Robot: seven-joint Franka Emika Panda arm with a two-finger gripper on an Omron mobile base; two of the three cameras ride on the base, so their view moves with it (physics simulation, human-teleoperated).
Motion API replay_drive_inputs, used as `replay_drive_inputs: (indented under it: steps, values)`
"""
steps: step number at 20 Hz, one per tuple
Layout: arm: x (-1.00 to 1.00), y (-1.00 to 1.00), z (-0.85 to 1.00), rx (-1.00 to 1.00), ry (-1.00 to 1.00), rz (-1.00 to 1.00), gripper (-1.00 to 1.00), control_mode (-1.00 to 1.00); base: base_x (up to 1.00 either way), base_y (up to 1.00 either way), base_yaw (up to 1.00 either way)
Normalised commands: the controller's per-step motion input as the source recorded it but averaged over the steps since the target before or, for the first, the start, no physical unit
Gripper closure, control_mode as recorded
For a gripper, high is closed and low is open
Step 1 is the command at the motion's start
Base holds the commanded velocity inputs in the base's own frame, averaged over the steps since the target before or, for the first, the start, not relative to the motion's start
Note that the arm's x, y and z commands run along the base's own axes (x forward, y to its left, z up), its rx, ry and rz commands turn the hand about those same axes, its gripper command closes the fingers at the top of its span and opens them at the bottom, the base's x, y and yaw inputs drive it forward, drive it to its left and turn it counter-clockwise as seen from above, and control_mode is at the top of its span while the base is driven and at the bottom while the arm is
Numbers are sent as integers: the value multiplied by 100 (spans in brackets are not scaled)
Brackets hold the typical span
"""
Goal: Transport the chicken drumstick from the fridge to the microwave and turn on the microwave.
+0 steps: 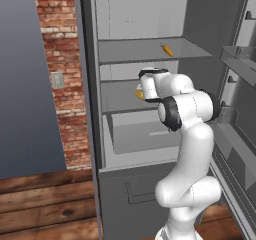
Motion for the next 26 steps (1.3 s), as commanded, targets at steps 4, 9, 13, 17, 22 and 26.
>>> replay_drive_inputs:
  steps: [4, 9, 13, 17, 22, 26]
  values:
    - [-34, -2, 44, 18, -15, 0, 100, -100, 0, 0, 0]
    - [-47, -4, 65, 16, -1, 0, 100, -100, 0, 0, 0]
    - [-55, 0, 97, 13, 6, 1, 100, -100, 0, 0, 0]
    - [-48, 0, 100, 8, 3, 2, 100, -100, 0, 0, 0]
    - [-78, -9, 73, 0, 9, 0, 100, -100, 0, 0, 0]
    - [-100, -21, 34, -4, 12, 0, 100, -100, 0, 0, 0]
